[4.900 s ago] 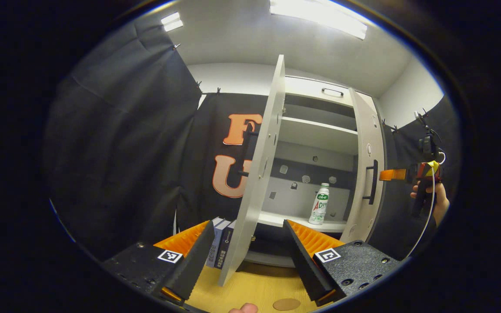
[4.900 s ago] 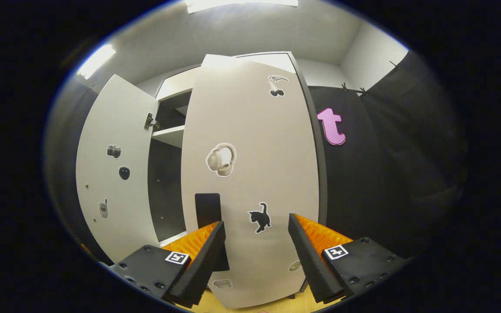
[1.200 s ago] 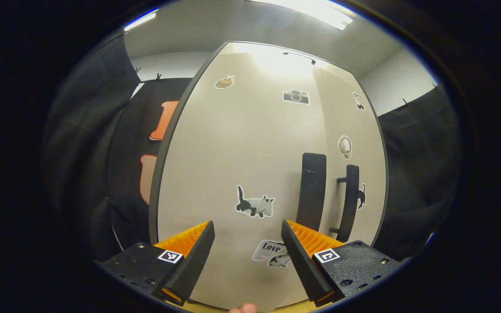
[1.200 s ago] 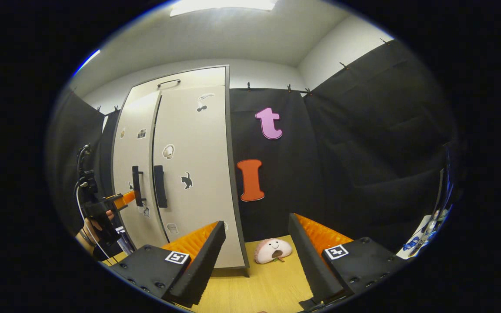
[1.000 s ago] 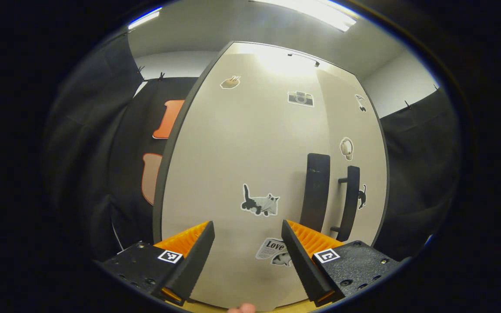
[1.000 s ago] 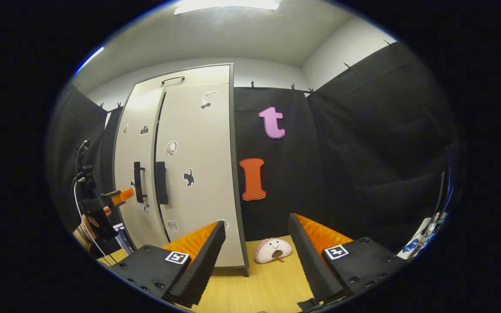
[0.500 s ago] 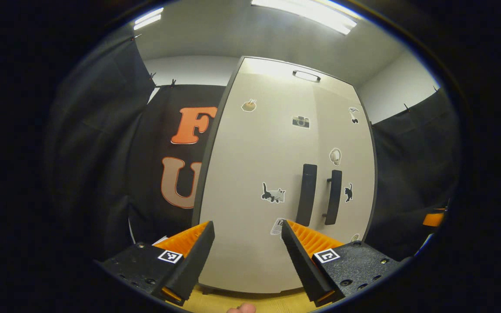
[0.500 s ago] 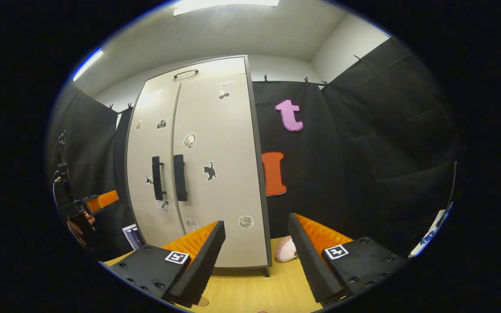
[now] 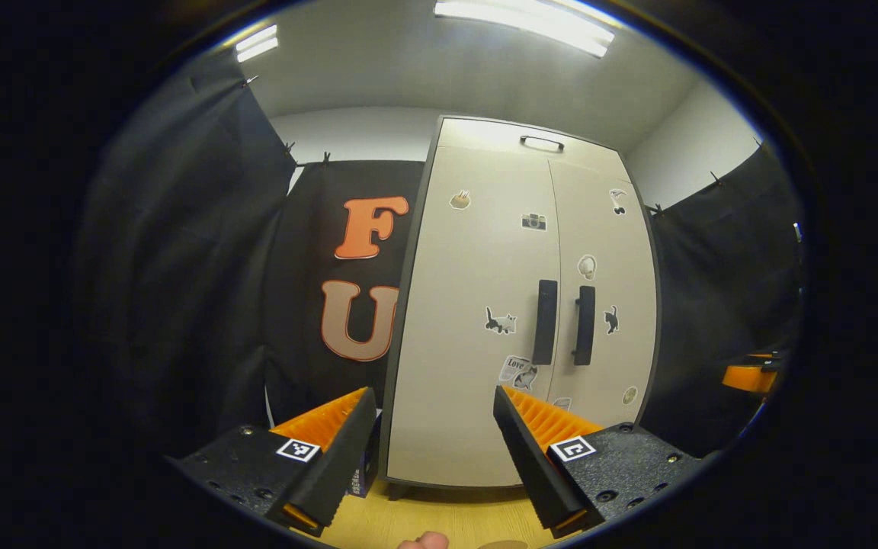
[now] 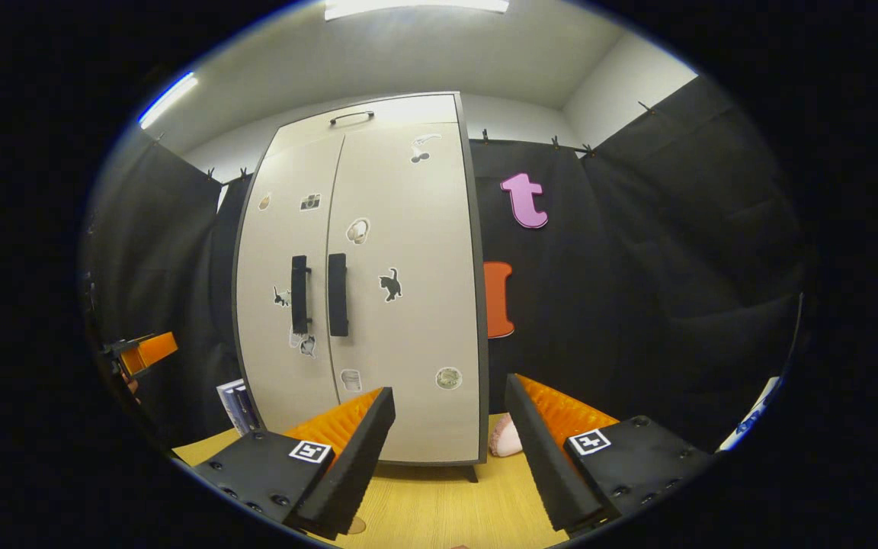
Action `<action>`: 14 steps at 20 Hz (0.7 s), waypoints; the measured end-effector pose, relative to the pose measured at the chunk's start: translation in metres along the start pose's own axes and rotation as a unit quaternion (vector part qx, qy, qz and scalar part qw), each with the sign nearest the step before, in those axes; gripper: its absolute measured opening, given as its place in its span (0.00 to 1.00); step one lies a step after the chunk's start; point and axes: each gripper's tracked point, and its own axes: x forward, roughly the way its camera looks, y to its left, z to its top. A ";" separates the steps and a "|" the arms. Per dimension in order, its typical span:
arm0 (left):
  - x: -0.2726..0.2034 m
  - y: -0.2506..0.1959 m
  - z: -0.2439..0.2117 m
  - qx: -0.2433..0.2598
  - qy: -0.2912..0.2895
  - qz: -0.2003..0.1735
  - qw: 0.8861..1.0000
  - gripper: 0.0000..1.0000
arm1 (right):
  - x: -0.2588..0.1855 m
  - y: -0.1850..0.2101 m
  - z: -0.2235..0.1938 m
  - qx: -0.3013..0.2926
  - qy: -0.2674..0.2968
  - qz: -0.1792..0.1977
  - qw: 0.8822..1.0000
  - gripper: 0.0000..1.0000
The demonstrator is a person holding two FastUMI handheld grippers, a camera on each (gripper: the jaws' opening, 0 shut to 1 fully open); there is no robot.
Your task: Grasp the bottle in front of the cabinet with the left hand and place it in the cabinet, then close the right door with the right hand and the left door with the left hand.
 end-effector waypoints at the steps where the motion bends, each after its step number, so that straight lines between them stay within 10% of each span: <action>1: -0.005 -0.001 0.000 -0.003 0.001 0.000 1.000 0.95 | 0.000 0.001 -0.001 0.002 0.002 0.002 1.000 0.87; 14: -0.015 -0.010 0.006 -0.014 0.002 -0.012 1.000 0.95 | -0.014 0.003 0.003 0.022 -0.002 -0.005 1.000 0.97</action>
